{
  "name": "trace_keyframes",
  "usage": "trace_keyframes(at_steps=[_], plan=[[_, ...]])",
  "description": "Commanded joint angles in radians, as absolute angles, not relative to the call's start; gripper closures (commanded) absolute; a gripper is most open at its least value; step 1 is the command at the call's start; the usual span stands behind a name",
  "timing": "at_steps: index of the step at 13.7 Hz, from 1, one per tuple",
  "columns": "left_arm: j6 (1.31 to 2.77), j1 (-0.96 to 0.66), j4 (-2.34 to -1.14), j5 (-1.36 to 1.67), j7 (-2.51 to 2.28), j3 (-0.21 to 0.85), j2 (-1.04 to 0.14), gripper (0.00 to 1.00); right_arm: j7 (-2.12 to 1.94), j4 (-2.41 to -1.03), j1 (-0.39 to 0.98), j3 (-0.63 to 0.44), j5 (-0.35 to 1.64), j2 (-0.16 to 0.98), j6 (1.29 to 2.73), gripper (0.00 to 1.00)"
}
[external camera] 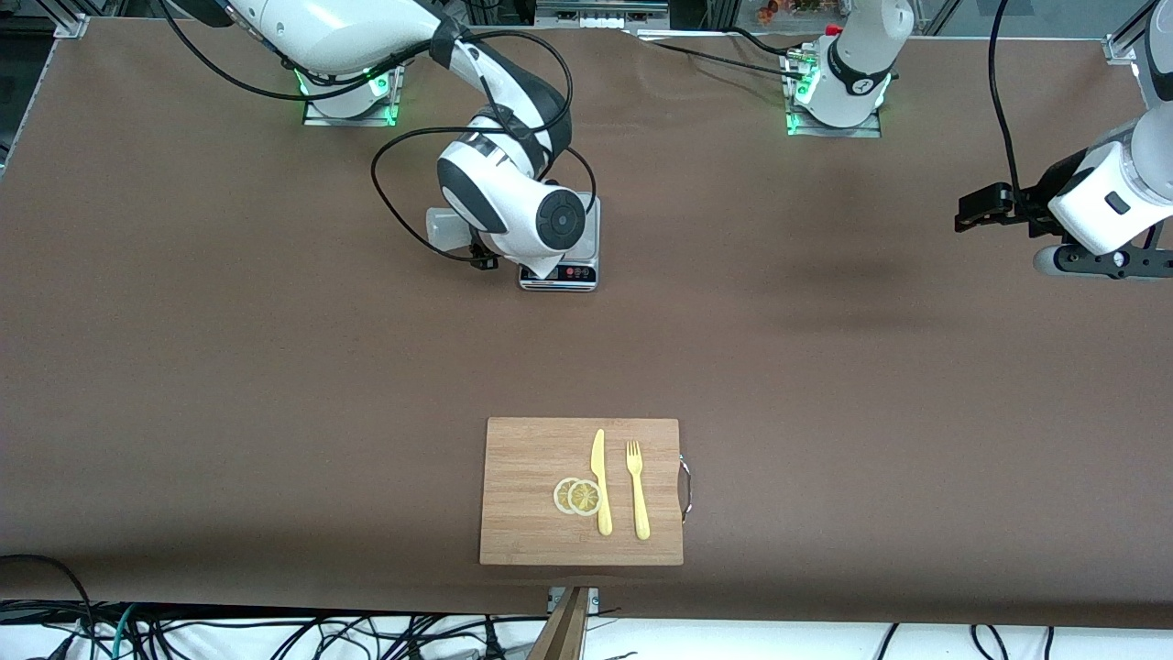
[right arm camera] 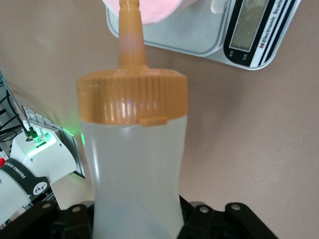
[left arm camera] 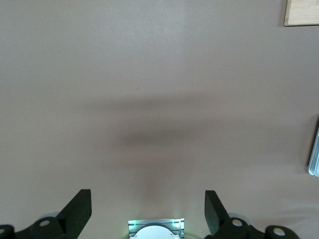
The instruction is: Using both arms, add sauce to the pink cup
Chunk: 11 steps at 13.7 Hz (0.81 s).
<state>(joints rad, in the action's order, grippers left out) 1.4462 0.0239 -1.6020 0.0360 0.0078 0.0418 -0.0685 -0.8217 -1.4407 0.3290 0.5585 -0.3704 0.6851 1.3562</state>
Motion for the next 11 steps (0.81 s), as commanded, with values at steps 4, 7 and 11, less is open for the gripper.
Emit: trace_keyframes(at_steps=[4, 7, 11], plan=[[1.427, 0.032, -1.582, 0.005, 0.032, 0.049, -0.077, 0.0, -0.773, -1.414, 0.367, 0.568, -0.437, 0.687, 1.31, 1.0], [1.427, 0.031, -1.582, 0.005, 0.032, 0.049, -0.077, 0.0, -0.773, -1.411, 0.396, 0.568, -0.477, 0.687, 1.278, 1.0], [1.428, 0.031, -1.582, 0.006, 0.032, 0.049, -0.077, 0.0, -0.782, -1.41, 0.384, 0.566, -0.477, 0.689, 1.292, 1.0]])
